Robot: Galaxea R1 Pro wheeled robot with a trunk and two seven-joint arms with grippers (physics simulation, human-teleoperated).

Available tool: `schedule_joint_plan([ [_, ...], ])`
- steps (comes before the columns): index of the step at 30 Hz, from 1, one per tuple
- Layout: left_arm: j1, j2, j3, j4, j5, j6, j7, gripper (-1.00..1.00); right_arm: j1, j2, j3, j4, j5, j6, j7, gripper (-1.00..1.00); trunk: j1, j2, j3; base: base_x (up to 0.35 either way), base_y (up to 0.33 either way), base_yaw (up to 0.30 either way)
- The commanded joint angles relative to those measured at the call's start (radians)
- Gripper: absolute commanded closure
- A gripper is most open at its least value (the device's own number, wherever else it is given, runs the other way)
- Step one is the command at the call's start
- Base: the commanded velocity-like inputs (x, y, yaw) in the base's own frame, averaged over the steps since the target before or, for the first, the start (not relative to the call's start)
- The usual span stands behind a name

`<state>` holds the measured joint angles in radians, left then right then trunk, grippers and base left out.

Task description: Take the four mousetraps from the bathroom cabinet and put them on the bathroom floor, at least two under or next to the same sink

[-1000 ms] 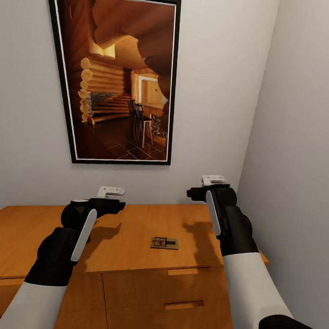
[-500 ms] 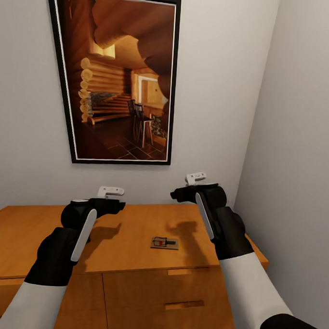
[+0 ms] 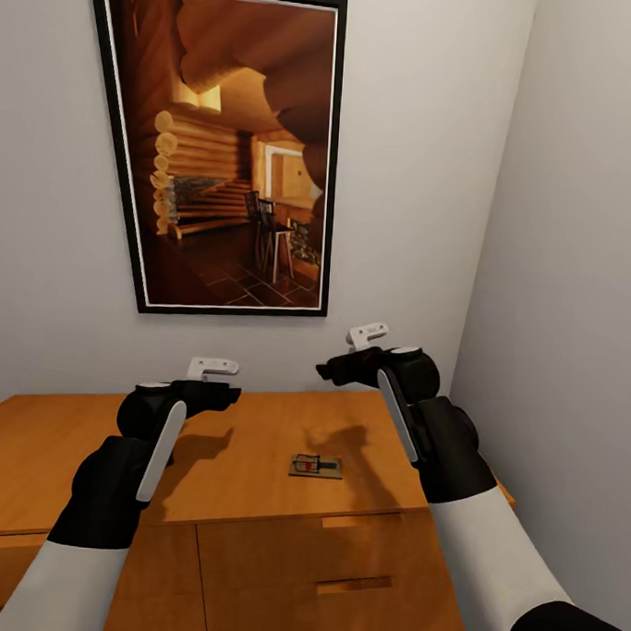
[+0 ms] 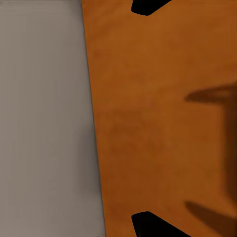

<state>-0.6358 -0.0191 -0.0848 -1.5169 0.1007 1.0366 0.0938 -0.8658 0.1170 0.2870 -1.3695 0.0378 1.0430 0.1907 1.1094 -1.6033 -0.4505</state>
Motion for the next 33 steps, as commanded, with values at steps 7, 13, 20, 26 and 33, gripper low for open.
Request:
schedule_joint_plan([
  [7,-0.001,-0.001,-0.001,-0.001,0.007,0.006,0.01,-1.0,-0.001,-0.001,0.002,-0.003,0.003,0.004,0.012,-1.0,0.0,-0.001,-0.001,-0.12,0.0,0.0],
  [13,-0.001,-0.001,-0.003,-0.003,0.004,0.007,0.012,-1.0,-0.001,-0.002,0.002,0.001,0.003,0.004,0.014,-1.0,0.0,-0.001,-0.001,-0.194,0.0,0.0],
  [20,-0.001,-0.001,-0.003,-0.003,0.004,0.007,0.012,-1.0,-0.001,-0.002,0.001,0.005,0.001,0.004,0.016,-1.0,0.0,-0.001,-0.001,-0.046,0.0,0.0],
  [26,-0.001,-0.001,-0.003,-0.003,0.004,0.008,0.012,-1.0,-0.001,-0.003,0.001,0.007,0.0,0.004,0.019,-1.0,0.0,-0.001,-0.001,-0.012,0.0,0.0],
  [33,-0.001,-0.001,-0.004,-0.003,0.003,0.007,0.012,-1.0,-0.001,-0.014,0.004,0.016,-0.013,0.004,0.022,-1.0,0.0,-0.001,-0.001,-0.004,0.0,0.0],
])
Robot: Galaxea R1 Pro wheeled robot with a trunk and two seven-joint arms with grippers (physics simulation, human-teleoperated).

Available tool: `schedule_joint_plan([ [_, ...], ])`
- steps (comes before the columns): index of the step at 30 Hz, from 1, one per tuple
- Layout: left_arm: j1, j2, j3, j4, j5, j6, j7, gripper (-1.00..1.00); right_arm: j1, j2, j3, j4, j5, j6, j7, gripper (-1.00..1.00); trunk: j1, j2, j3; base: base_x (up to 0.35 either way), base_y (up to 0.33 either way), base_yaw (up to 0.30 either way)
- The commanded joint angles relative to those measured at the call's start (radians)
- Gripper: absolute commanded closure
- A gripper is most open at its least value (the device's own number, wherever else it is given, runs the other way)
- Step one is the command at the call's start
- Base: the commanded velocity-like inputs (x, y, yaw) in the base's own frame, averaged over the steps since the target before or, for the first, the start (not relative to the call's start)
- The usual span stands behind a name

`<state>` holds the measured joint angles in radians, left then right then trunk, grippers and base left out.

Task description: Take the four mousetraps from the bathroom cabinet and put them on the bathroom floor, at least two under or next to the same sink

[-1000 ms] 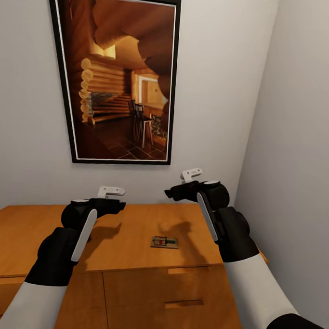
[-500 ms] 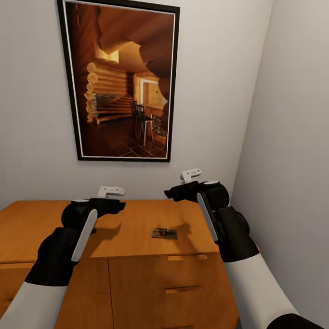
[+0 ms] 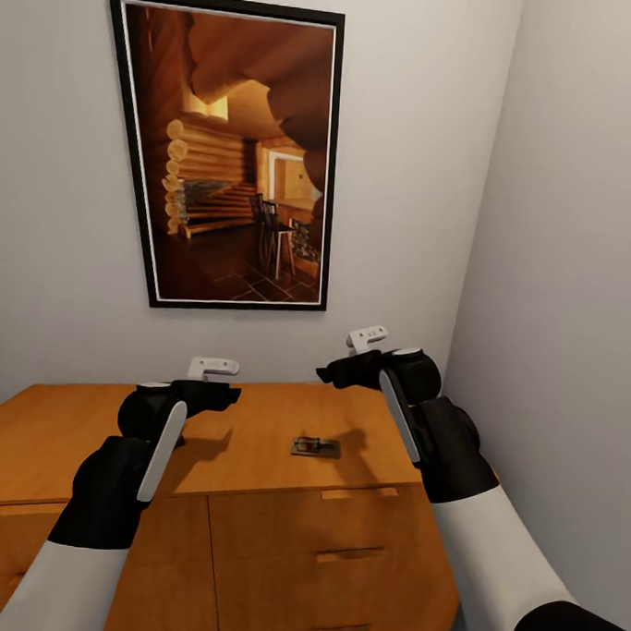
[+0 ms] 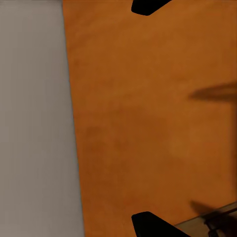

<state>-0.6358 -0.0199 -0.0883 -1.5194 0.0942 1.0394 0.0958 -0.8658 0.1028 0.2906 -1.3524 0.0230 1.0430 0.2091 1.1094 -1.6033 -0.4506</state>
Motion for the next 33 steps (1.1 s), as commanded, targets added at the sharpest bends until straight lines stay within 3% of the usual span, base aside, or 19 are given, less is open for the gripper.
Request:
schedule_joint_plan([
  [1,-0.001,0.0,-0.001,-0.001,0.01,0.004,0.01,-1.0,-0.001,-0.002,0.0,0.005,-0.003,0.004,0.003,-1.0,0.0,-0.001,-0.001,-0.001,0.0,0.0],
  [15,-0.001,0.0,-0.004,0.001,0.01,0.004,0.01,-1.0,-0.001,-0.039,0.004,0.18,-0.12,0.004,0.004,-1.0,0.0,-0.001,-0.001,0.0,0.0,0.0],
  [23,-0.001,0.0,-0.004,0.001,0.01,0.003,0.01,-1.0,-0.001,-0.046,0.009,0.202,-0.134,0.004,0.005,-1.0,0.0,-0.001,-0.001,0.0,0.0,0.0],
  [33,-0.001,0.0,-0.004,0.001,0.01,0.002,0.009,-1.0,-0.001,-0.043,0.043,0.19,-0.137,0.004,0.006,-1.0,0.0,-0.001,-0.001,0.0,0.0,0.0],
])
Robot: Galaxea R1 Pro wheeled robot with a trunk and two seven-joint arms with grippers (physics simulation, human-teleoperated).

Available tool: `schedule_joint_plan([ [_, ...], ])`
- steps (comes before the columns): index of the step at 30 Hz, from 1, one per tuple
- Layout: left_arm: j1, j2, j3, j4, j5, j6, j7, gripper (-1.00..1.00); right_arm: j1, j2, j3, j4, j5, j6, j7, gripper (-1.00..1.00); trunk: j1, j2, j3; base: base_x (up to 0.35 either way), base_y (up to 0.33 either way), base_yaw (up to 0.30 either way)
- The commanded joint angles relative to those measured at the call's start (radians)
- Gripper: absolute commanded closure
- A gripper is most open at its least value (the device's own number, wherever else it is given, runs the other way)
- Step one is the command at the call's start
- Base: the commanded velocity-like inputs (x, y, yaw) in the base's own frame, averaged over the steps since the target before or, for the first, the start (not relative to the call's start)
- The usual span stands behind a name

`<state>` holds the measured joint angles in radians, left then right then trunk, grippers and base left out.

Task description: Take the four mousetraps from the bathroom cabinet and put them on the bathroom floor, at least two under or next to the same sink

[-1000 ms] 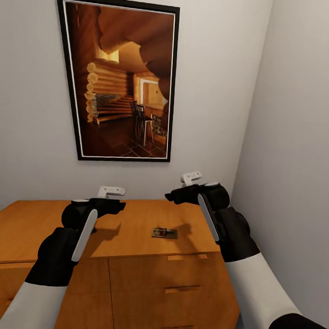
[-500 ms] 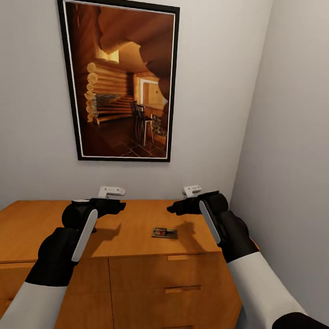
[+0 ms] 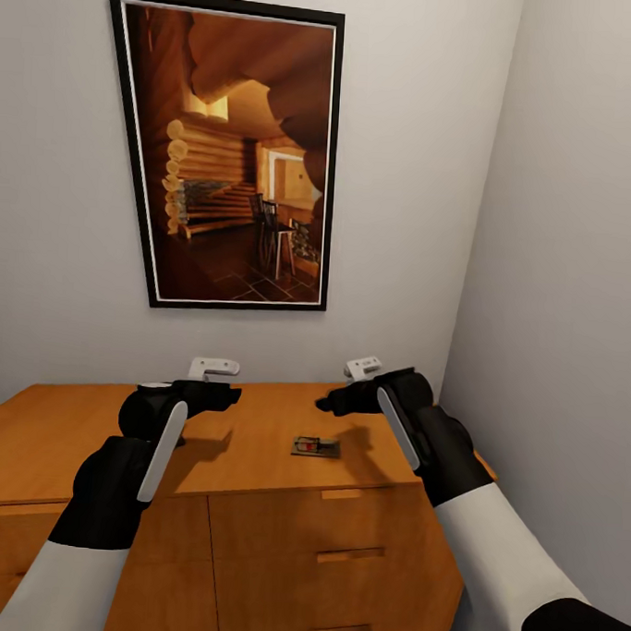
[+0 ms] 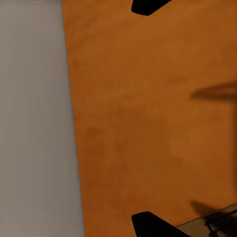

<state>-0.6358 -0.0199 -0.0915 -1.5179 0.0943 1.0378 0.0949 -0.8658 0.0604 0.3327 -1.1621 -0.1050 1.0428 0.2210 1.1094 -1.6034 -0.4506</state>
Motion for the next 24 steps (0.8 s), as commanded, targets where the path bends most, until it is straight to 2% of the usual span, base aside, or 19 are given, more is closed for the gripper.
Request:
schedule_joint_plan([
  [1,-0.001,0.0,-0.001,-0.001,0.01,0.004,0.01,-1.0,-0.001,0.0,0.003,-0.005,-0.009,0.004,-0.006,-1.0,0.0,-0.001,-0.001,0.0,0.0,0.0],
  [10,-0.001,0.0,0.0,-0.001,0.009,0.005,0.009,-1.0,-0.001,0.004,0.012,-0.03,-0.01,0.004,-0.004,-1.0,0.0,-0.001,-0.001,-0.028,0.0,0.0],
  [24,-0.001,0.0,0.002,-0.001,0.009,0.004,0.011,-1.0,-0.001,0.006,0.014,-0.036,-0.01,0.004,-0.003,-1.0,0.0,-0.001,-0.001,-0.138,-0.044,0.0],
])
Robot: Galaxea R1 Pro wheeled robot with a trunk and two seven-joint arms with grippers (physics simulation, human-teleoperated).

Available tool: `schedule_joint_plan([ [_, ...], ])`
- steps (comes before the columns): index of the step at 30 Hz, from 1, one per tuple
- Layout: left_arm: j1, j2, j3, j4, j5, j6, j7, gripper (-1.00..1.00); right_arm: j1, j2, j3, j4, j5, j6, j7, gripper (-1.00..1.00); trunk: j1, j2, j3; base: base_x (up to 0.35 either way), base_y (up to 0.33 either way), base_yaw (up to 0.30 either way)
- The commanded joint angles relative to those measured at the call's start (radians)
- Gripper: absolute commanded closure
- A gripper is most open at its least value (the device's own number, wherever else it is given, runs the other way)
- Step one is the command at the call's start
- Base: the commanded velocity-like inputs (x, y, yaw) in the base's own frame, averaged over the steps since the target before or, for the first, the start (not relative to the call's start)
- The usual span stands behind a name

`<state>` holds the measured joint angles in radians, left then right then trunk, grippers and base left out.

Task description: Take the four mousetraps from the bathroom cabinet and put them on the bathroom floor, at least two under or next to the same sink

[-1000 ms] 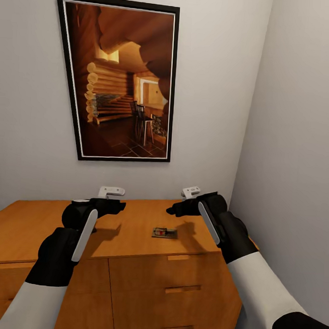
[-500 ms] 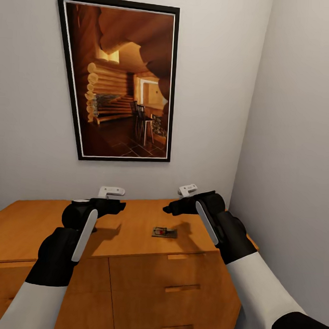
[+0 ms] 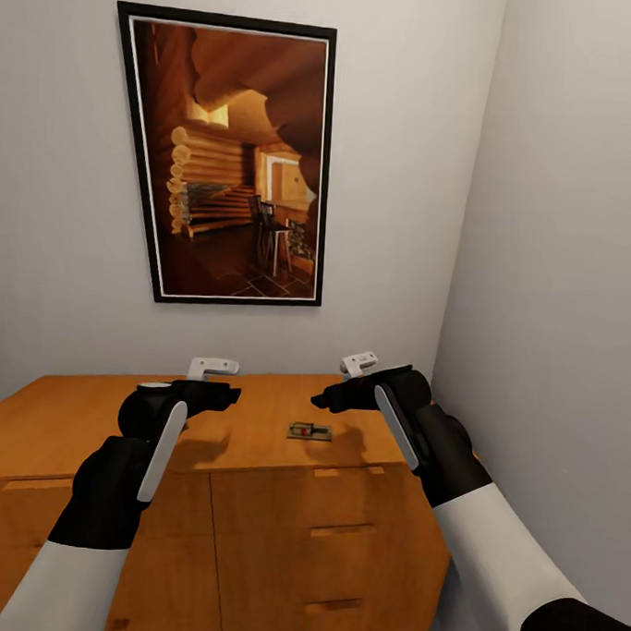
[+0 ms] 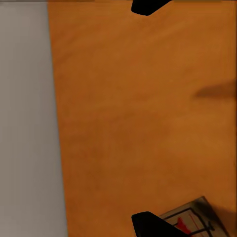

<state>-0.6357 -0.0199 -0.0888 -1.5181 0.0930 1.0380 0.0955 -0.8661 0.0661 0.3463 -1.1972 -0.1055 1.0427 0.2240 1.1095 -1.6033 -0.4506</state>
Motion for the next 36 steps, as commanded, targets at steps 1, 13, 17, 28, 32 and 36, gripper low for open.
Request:
schedule_joint_plan([
  [1,-0.001,0.0,-0.001,-0.001,0.01,0.004,0.01,-1.0,-0.001,0.0,0.0,-0.001,-0.01,0.004,-0.006,-1.0,0.0,-0.001,-0.001,-0.041,-0.018,0.0],
  [13,-0.001,0.001,0.0,-0.001,0.01,0.004,0.01,-1.0,-0.001,-0.005,0.0,-0.001,-0.013,0.004,-0.005,-1.0,0.0,-0.001,-0.001,-0.013,-0.006,0.0],
  [17,-0.001,0.001,-0.001,-0.001,0.01,0.004,0.01,-1.0,-0.001,-0.007,0.0,-0.001,-0.014,0.004,-0.005,-1.0,0.0,-0.001,-0.001,-0.002,-0.001,0.0],
  [28,-0.001,0.0,-0.002,0.0,0.011,0.002,0.01,-1.0,-0.002,-0.009,0.0,-0.002,-0.014,0.004,0.001,-1.0,0.0,-0.001,-0.001,0.0,0.0,0.0],
  [32,-0.001,0.0,-0.002,0.0,0.011,0.002,0.01,-1.0,-0.002,-0.009,0.0,-0.001,-0.014,0.004,0.002,-1.0,0.0,-0.001,-0.001,0.0,0.0,0.0],
  [36,-0.001,0.0,-0.002,0.0,0.011,0.002,0.01,-1.0,-0.002,-0.008,0.0,-0.001,-0.018,0.004,0.005,-1.0,0.0,-0.001,-0.001,0.0,0.0,0.0],
])
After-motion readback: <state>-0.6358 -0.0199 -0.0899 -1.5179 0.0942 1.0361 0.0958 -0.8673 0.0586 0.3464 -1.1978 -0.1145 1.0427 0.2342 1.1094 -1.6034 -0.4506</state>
